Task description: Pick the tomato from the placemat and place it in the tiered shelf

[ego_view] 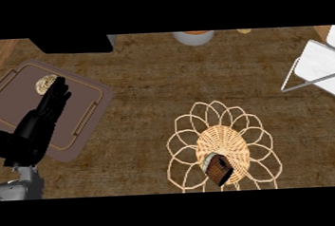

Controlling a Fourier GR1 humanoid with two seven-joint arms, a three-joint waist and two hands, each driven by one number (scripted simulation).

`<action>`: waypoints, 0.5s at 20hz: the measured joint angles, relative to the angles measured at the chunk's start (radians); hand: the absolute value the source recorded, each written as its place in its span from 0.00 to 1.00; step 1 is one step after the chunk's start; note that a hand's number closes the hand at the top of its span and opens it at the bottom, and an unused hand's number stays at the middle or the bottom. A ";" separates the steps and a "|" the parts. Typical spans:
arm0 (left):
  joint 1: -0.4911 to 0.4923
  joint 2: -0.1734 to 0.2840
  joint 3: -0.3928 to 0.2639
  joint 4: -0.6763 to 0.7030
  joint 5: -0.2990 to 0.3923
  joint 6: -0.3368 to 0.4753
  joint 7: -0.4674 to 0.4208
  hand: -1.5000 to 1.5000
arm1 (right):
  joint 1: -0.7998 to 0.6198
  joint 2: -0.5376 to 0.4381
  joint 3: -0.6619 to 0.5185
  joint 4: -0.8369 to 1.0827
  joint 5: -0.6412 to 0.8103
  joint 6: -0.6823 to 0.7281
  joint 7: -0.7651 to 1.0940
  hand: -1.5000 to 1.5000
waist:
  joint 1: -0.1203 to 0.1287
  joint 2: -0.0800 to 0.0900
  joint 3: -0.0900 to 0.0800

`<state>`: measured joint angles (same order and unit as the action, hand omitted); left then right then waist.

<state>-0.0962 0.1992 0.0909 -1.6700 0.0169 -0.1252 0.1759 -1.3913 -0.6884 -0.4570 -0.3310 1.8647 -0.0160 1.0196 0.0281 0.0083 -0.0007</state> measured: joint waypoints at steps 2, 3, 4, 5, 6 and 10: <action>-0.008 -0.008 -0.006 -0.007 -0.004 0.009 0.017 0.50 | -0.020 0.005 0.003 -0.039 0.001 -0.035 0.007 0.00 | 0.001 -0.001 0.001; -0.007 -0.008 -0.004 -0.003 -0.005 0.010 0.012 0.50 | -0.030 0.007 0.005 -0.060 0.002 -0.044 0.013 0.00 | -0.001 -0.002 0.000; -0.007 -0.009 -0.008 -0.007 -0.008 0.011 0.014 0.50 | -0.044 0.005 0.004 -0.079 0.004 -0.055 0.022 0.00 | 0.001 -0.001 0.000; -0.002 -0.008 -0.007 -0.011 -0.006 0.009 0.012 0.50 | -0.057 -0.001 0.001 -0.099 0.004 -0.064 0.026 0.00 | 0.002 -0.002 0.000; -0.002 -0.011 -0.011 -0.015 -0.009 0.010 0.015 0.50 | -0.071 -0.001 0.000 -0.122 0.004 -0.072 0.033 0.00 | 0.000 -0.003 0.000; 0.013 -0.014 -0.005 -0.009 -0.005 0.010 0.010 0.50 | -0.120 -0.016 -0.029 -0.237 -0.005 -0.114 0.064 0.00 | -0.010 -0.010 0.000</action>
<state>-0.0829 0.1857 0.0857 -1.6792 0.0122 -0.1152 0.1859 -1.5113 -0.7044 -0.4859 -0.5682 1.8595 -0.1300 1.0833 0.0183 -0.0018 -0.0007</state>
